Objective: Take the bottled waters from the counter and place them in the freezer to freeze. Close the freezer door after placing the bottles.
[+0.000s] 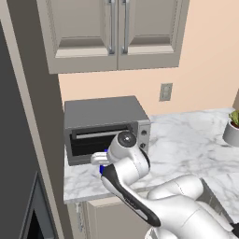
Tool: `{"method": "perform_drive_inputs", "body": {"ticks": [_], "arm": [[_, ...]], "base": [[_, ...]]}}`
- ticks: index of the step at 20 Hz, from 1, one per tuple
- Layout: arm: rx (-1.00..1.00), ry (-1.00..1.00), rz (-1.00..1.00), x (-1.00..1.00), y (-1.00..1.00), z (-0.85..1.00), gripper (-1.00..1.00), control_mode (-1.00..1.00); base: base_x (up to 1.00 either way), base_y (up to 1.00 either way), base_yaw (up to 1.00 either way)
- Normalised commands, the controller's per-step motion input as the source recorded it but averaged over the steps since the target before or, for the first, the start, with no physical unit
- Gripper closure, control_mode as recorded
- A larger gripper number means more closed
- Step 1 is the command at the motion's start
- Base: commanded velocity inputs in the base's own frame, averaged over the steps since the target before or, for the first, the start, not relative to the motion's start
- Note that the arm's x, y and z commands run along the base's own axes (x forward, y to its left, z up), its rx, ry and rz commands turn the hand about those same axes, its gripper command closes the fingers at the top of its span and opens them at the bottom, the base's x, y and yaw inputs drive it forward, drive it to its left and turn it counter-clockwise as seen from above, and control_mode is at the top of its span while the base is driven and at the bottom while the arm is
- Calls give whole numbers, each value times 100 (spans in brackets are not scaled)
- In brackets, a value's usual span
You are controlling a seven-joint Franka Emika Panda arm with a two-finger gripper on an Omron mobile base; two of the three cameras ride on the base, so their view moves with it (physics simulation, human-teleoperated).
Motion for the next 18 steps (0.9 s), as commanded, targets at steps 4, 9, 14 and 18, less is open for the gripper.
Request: {"method": "perform_drive_inputs", "body": {"ticks": [4,9,14,18], "arm": [[-1,0,0,23,0,-1,-100,-100],[-1,0,0,22,0,-9,-100,-100],[0,0,0,10,9,-10,-100,-100],[0,0,0,8,10,-10,-100,-100]], "base": [[0,0,0],[0,0,0],[0,0,0],[0,0,0]]}}
